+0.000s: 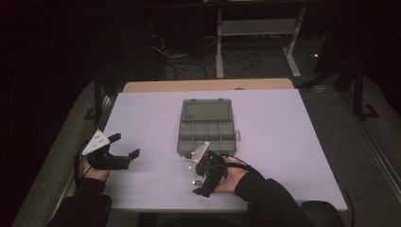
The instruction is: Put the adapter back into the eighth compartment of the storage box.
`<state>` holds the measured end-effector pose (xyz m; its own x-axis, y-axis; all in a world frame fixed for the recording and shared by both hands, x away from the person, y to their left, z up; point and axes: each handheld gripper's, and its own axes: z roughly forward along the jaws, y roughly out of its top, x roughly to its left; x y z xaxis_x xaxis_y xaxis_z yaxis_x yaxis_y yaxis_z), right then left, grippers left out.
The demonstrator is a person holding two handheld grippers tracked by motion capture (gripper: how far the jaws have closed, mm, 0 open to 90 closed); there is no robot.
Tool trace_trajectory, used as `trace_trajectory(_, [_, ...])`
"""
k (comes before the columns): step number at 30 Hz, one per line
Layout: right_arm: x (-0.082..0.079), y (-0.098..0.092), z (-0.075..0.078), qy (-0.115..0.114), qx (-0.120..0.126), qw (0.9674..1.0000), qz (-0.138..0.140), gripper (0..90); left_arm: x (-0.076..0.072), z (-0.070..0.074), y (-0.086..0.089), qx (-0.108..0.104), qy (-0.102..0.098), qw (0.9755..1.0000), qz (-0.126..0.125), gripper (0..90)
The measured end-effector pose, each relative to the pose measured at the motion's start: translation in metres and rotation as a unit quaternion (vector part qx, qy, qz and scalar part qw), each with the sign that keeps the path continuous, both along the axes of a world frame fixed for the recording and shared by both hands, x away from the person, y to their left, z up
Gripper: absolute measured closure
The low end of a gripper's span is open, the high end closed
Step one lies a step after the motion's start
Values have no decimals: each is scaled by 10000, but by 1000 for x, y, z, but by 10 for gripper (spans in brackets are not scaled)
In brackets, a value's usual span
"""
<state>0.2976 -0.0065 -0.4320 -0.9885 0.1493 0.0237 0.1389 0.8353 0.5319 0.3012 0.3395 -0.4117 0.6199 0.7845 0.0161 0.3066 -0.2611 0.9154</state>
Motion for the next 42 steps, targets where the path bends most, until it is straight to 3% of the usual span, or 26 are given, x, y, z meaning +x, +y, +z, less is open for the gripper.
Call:
trace_trajectory(6, [0,1,0,33,-17,10000,79,160,0,0,0,0,2,10000,1,0])
trace_trajectory(15, [-3,3,-1,49,-58,9996,267,359,0,0,0,8,-5,10000,9,0])
trace_trajectory(19, [-3,3,-1,47,-68,9995,291,370,0,0,0,15,-8,10000,7,0])
trace_trajectory(20, [-3,3,-2,61,-79,9994,342,423,0,0,0,17,-6,10000,7,0])
trace_trajectory(30, [-4,4,-4,37,-152,9994,315,603,0,0,0,14,-7,10000,4,0])
trace_trajectory(37, [-4,4,-4,-57,-172,9993,318,657,0,0,0,7,-5,10000,4,0])
trace_trajectory(42, [-2,4,-4,-21,-198,9993,311,745,0,0,0,6,-5,10000,7,0])
